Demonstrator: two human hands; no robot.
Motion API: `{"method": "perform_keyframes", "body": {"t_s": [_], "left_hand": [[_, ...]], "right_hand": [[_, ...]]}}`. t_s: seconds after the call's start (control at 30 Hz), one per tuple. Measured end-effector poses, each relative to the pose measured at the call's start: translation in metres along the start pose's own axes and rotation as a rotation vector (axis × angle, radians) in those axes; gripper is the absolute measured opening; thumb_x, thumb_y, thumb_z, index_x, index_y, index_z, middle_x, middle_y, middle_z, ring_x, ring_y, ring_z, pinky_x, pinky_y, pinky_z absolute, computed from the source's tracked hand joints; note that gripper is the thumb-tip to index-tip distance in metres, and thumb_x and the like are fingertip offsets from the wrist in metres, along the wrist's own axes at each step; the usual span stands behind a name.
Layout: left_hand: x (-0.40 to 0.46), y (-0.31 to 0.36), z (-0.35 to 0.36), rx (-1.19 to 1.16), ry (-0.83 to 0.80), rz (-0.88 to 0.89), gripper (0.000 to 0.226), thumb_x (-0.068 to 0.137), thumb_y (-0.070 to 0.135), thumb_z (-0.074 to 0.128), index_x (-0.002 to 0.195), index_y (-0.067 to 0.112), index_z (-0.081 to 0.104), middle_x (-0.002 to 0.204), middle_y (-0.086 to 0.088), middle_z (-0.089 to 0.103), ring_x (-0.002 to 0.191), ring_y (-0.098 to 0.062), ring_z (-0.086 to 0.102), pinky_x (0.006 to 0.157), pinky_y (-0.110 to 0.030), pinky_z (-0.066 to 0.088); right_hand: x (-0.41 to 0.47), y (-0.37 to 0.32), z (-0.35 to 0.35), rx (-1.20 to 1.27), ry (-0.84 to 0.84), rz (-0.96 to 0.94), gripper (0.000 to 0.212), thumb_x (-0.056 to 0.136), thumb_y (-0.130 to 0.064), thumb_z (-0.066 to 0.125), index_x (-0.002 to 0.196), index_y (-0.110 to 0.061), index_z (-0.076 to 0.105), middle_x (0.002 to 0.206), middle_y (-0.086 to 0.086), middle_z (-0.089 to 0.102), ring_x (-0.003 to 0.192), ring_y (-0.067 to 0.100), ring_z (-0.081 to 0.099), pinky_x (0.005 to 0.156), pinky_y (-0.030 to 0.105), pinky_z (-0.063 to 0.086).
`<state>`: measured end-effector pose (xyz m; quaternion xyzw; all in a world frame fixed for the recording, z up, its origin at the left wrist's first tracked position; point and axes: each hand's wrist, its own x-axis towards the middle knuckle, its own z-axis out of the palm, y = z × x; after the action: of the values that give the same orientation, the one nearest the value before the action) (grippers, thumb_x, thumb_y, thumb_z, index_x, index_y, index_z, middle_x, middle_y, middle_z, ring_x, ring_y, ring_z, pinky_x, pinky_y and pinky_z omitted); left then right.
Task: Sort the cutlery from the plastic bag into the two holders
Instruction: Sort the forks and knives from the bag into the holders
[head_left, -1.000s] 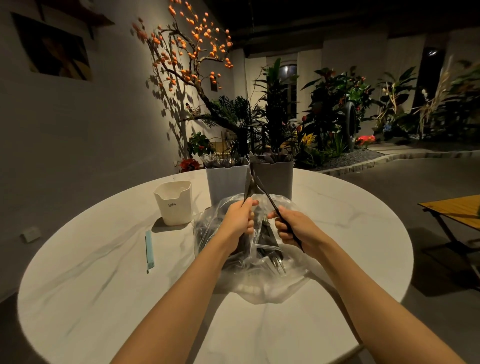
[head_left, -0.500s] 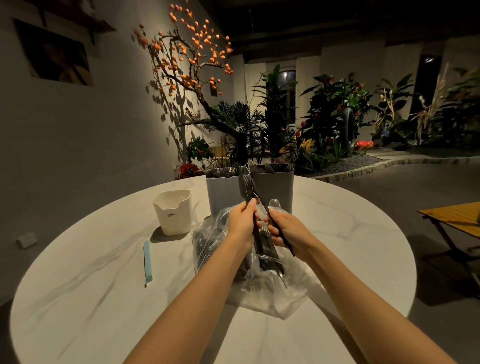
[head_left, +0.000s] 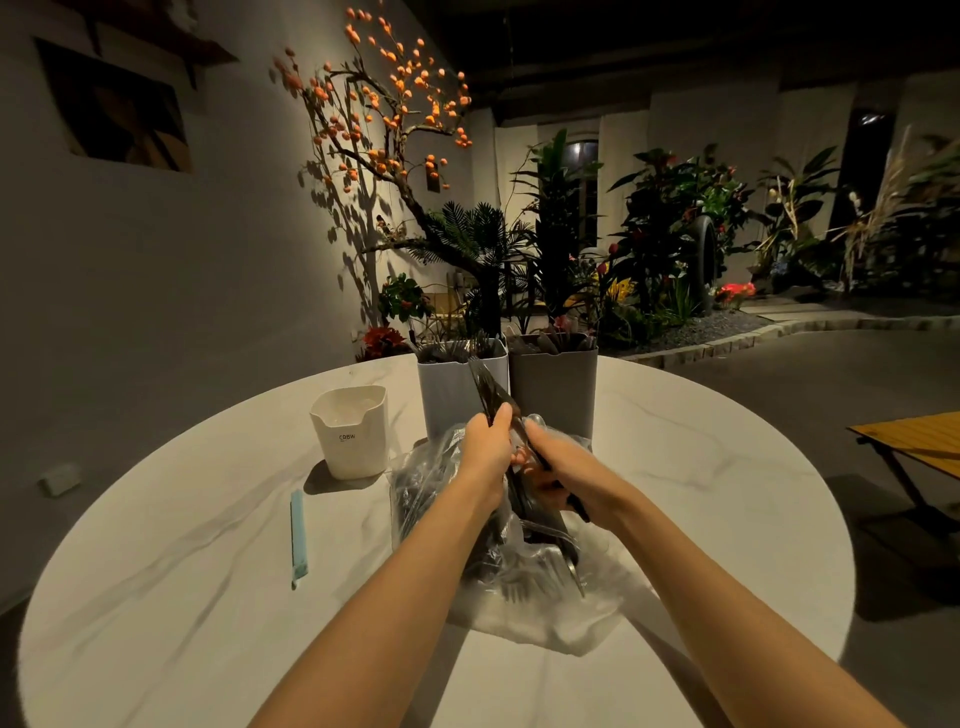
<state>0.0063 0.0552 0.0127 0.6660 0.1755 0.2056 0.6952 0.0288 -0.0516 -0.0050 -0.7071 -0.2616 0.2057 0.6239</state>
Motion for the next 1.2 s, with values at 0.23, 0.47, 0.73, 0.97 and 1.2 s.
{"method": "perform_keyframes", "body": {"t_s": [0.23,0.47,0.73,0.97,1.2], "left_hand": [[0.008,0.001,-0.002,0.156,0.129,-0.01,0.039,0.105,0.027,0.031,0.127,-0.001,0.048,0.122,-0.019,0.057,0.111,-0.031,0.055,0.091,-0.039,0.043],[0.006,0.0,-0.002,-0.086,0.169,-0.053,0.032,0.106,0.024,0.025,0.11,-0.001,0.045,0.095,-0.012,0.058,0.077,-0.019,0.057,0.067,-0.031,0.046],[0.008,-0.001,-0.011,-0.174,0.206,0.011,0.013,0.106,0.017,0.027,0.106,0.009,0.037,0.07,-0.005,0.046,0.059,-0.012,0.046,0.058,-0.021,0.042],[0.01,-0.002,-0.009,0.046,0.012,0.015,0.035,0.105,0.021,0.035,0.136,0.007,0.033,0.106,-0.02,0.056,0.057,-0.009,0.044,0.042,-0.018,0.04],[0.006,0.001,-0.004,-0.121,-0.202,-0.039,0.063,0.098,0.061,0.018,0.067,0.016,0.047,0.056,0.002,0.035,0.039,-0.006,0.026,0.037,-0.017,0.021]], "right_hand": [[-0.001,-0.001,-0.004,-0.08,-0.046,-0.102,0.022,0.098,-0.032,0.05,0.097,-0.013,0.06,0.06,-0.003,0.042,0.047,0.004,0.037,0.048,0.016,0.033],[0.005,-0.001,-0.003,0.019,0.002,-0.098,0.032,0.103,-0.034,0.04,0.108,-0.009,0.06,0.072,0.003,0.058,0.051,0.006,0.048,0.045,0.014,0.039],[0.01,-0.007,-0.005,0.001,0.181,-0.047,0.034,0.105,-0.023,0.033,0.094,-0.006,0.06,0.083,0.01,0.065,0.07,0.014,0.063,0.062,0.021,0.054],[0.019,-0.013,0.004,-0.038,0.265,-0.094,0.03,0.106,-0.019,0.03,0.1,-0.003,0.055,0.066,0.001,0.046,0.054,0.006,0.044,0.05,0.016,0.04],[0.025,-0.028,0.009,0.034,0.312,-0.158,0.031,0.105,-0.017,0.033,0.11,0.005,0.053,0.062,0.002,0.05,0.038,-0.001,0.049,0.04,0.014,0.04]]}}
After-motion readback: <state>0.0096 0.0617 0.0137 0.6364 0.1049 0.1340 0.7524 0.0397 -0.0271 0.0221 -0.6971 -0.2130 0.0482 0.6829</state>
